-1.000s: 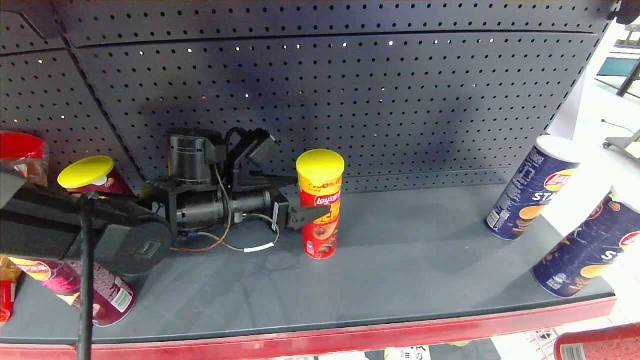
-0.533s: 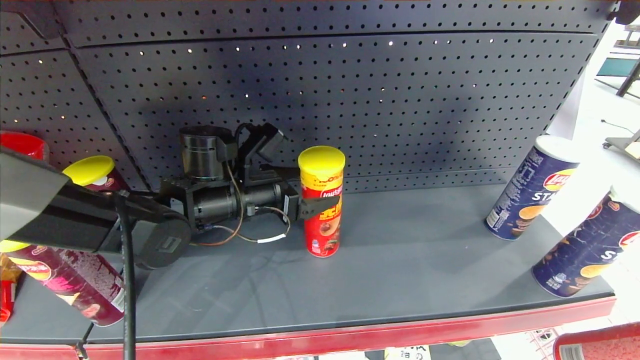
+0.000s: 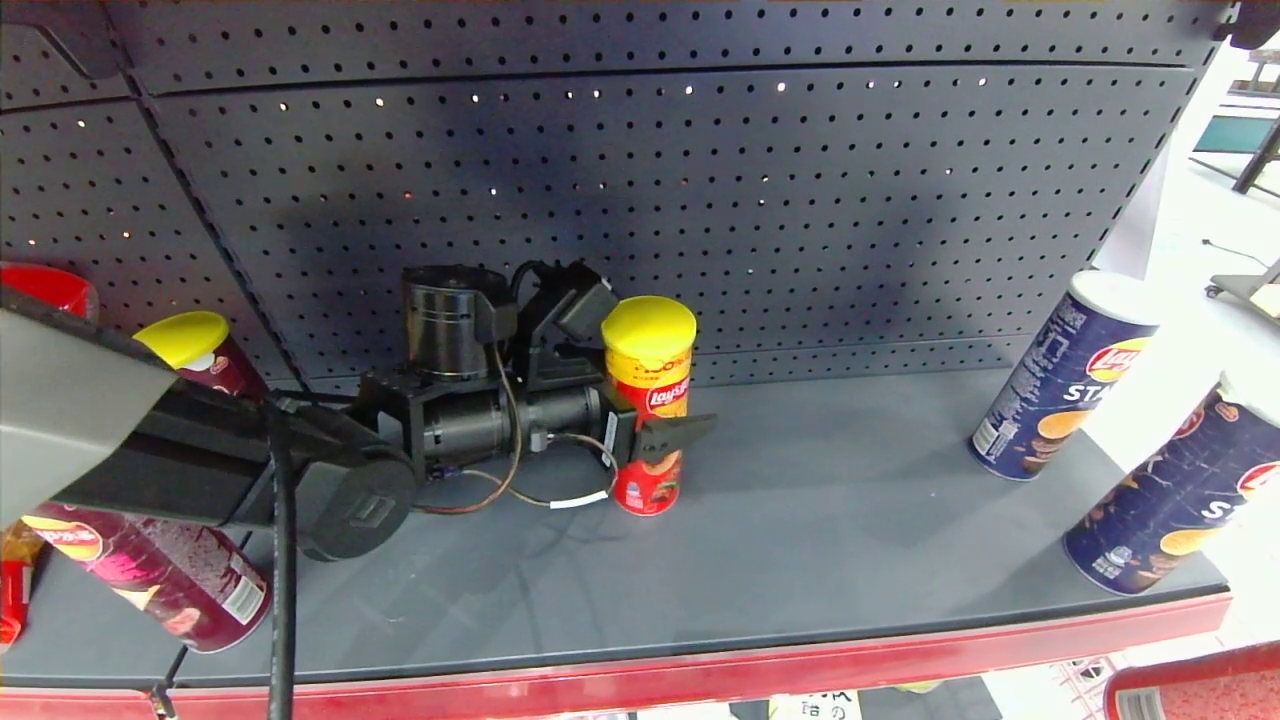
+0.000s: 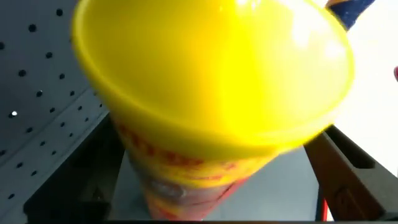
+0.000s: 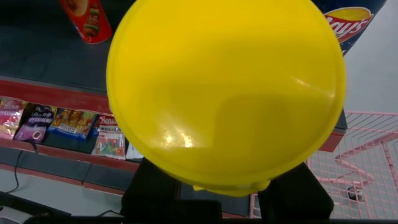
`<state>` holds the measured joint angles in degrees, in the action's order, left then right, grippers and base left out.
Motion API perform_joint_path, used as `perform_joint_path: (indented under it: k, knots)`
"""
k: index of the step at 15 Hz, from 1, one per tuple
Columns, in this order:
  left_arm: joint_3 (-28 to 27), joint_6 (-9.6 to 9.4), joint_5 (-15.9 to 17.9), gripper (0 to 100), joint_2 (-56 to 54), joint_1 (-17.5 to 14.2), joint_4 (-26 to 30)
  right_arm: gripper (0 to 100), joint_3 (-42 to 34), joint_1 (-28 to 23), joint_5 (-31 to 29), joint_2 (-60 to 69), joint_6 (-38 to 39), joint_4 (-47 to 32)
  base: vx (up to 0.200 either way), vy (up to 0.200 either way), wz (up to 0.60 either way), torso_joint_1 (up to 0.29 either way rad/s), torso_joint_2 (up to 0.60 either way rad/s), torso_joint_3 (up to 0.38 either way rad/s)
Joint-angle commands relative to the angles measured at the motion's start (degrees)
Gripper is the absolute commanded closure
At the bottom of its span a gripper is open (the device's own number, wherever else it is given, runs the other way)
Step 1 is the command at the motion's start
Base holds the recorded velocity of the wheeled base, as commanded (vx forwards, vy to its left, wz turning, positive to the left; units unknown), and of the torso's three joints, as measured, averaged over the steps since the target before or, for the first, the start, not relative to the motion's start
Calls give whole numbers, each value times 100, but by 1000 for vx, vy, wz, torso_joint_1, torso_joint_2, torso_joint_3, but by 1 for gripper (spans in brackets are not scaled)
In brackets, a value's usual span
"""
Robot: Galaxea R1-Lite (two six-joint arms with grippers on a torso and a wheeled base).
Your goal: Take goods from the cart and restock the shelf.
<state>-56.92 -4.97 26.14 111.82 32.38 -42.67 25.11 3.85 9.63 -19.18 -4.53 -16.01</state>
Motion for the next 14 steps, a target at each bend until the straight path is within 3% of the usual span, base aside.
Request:
perform_joint_path:
  k: [1,5,8,12,13,14]
  knots:
    - [5,5,-118,0,6,-3,-5,100,11,1,4,-16,-4,1,0,0,0,0,0,0]
    - [-197,5,-302,0,76,23,-5,100,29,1,-5,-7,5,1,0,0,0,0,0,0]
    - [-364,155,-487,0,120,40,-5,100,29,1,-5,-7,40,1,0,0,0,0,0,0]
    - [-399,163,-680,0,182,40,-14,100,38,1,-5,2,58,1,0,0,0,0,0,0]
    - [-408,172,-671,100,199,40,-14,100,38,1,-5,2,58,1,0,0,0,0,0,0]
    - [-399,172,-636,100,182,40,-14,100,38,1,-5,2,58,1,0,0,0,0,0,0]
